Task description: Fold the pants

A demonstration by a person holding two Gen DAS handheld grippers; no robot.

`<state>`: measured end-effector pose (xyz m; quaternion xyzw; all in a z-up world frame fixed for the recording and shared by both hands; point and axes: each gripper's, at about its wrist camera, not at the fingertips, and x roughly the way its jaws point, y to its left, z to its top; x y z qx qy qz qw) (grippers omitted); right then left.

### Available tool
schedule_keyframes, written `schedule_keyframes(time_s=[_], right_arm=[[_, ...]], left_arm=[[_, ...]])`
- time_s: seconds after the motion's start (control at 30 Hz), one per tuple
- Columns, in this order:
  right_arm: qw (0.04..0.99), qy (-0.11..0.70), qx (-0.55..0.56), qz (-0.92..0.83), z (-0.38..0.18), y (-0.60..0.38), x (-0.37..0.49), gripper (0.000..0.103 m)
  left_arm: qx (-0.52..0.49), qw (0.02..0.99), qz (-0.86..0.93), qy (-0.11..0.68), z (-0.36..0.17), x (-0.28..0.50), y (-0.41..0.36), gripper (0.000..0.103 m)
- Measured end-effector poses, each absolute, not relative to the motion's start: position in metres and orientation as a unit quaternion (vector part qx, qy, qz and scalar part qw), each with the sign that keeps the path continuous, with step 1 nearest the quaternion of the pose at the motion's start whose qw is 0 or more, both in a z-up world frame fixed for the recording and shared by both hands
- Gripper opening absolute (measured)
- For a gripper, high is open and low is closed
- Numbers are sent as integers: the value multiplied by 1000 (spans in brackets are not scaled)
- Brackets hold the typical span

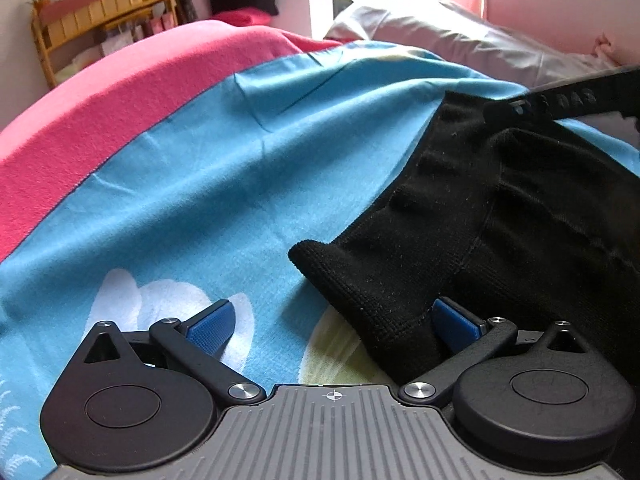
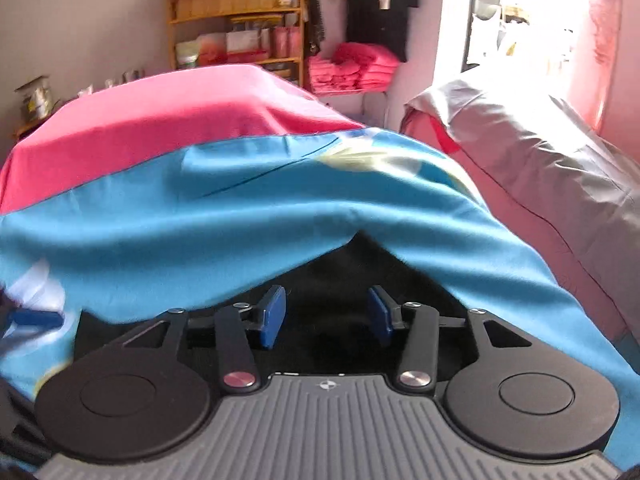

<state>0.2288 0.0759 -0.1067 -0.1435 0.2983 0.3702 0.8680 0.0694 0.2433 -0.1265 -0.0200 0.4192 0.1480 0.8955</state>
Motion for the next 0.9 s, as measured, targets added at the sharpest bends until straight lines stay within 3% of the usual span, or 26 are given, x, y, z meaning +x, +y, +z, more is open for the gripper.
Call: schedule_keyframes(time_s=[0.07,0.2,0.27,0.37,0.5,0.53,0.63,0.77,0.9], right_arm=[[859,333,-169,351,-129,103,252,54],[876,290,-170,346,-145,126,266,65],[873,312,-152,343,-136,121,267,58],[861,318,-122,378,-120,90,243,56],[796,349,-217,445,-135,99,204,52],[808,311,-231,444,-140,108,197,53],[832,308,-193,418,-147,139,209,65],[836,341,-162,398,-134,128,206,60],[884,345,-110,296,-109,66,189,72]], left_arm=[[-19,896,150,417,-127,70,242,103],[-18,897,148,415,-128,69,243,103],[-18,899,148,413,-128,69,243,103],[-20,901,148,406,-129,66,243,103],[-20,904,150,400,-131,65,243,103],[-20,904,150,400,-131,64,242,103],[-17,904,151,400,-131,63,240,103],[-16,901,147,408,-129,66,242,103],[-29,893,136,428,-119,71,251,103]])
